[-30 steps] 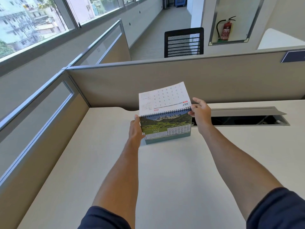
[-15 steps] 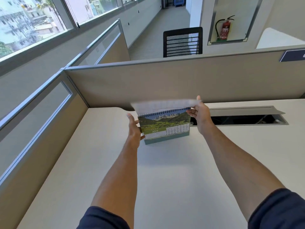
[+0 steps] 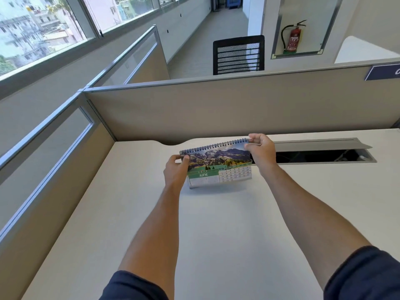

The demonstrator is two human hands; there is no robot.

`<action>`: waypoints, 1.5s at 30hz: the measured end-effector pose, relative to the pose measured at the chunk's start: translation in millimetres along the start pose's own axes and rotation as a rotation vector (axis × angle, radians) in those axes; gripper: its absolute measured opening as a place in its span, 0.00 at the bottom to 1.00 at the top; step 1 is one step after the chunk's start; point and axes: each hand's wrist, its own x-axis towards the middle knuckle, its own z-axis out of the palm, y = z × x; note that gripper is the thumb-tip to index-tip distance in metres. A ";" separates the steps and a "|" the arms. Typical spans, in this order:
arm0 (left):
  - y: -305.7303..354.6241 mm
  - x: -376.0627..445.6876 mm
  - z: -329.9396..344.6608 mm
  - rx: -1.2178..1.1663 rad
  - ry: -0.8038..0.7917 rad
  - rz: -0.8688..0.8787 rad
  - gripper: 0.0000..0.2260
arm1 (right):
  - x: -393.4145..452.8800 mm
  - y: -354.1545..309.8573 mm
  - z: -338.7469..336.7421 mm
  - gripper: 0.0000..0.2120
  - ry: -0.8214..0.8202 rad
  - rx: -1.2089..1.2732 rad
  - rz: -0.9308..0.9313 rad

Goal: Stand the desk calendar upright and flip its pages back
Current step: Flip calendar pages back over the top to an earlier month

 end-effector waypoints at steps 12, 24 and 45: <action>0.0 0.6 7.1 0.081 0.033 0.057 0.15 | 2.4 -14.6 10.6 0.22 0.101 -0.244 0.122; -1.4 -0.5 8.4 0.119 0.053 0.070 0.15 | 5.3 -15.5 12.7 0.09 0.014 -0.217 0.086; -1.8 -21.7 9.1 0.751 0.065 0.532 0.36 | -18.6 9.9 -0.2 0.25 -0.190 -0.889 -0.722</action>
